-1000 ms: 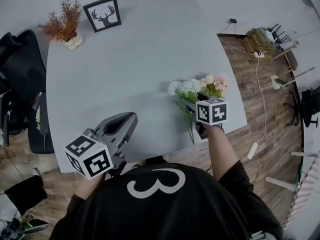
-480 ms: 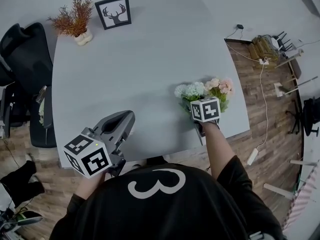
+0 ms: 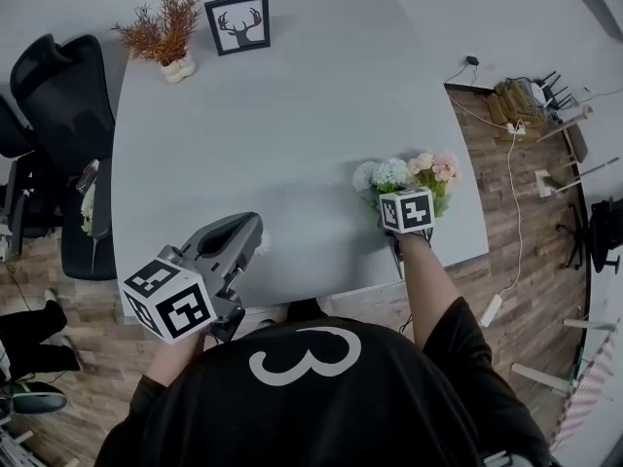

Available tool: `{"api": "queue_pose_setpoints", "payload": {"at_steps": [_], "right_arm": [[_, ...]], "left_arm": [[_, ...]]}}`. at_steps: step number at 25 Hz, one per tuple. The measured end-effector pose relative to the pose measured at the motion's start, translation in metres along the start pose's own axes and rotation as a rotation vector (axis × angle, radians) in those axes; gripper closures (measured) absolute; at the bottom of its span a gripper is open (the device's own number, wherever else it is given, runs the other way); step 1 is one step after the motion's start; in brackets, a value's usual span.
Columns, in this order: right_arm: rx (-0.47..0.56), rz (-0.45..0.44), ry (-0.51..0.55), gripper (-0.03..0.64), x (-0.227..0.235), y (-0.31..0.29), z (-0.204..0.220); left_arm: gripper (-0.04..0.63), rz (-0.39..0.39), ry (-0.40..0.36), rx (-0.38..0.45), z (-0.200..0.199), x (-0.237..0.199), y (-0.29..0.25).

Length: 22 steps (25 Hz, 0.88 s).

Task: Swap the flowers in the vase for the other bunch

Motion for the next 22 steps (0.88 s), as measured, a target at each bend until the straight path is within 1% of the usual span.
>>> {"api": "queue_pose_setpoints", "payload": {"at_steps": [4, 9, 15, 19, 22], "right_arm": [[0.038, 0.033, 0.007, 0.531, -0.005, 0.012, 0.0], [0.129, 0.047, 0.011, 0.535, -0.018, 0.037, -0.008], [0.38, 0.028, 0.012, 0.534, -0.046, 0.086, -0.037], [0.528, 0.006, 0.089, 0.535, -0.079, 0.125, -0.063], [0.651, -0.046, 0.144, 0.535, -0.108, 0.156, -0.084]], "left_arm": [[0.584, -0.011, 0.004, 0.012, 0.002, -0.001, 0.015], [0.584, -0.015, -0.006, 0.029, 0.006, 0.001, 0.033], [0.584, -0.01, -0.023, 0.05, 0.011, 0.006, 0.058], [0.584, -0.017, -0.03, 0.061, 0.012, 0.01, 0.074], [0.584, -0.022, -0.035, 0.081, 0.012, 0.013, 0.086]]}}
Point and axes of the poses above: the fingertips, and each gripper's own axes: y backward along the fingers, x to its right, z out of its underside, the point moved 7 cm from there along y, backward along the fingers, and after that the axes turned 3 degrees about -z, right-handed, at the moved point
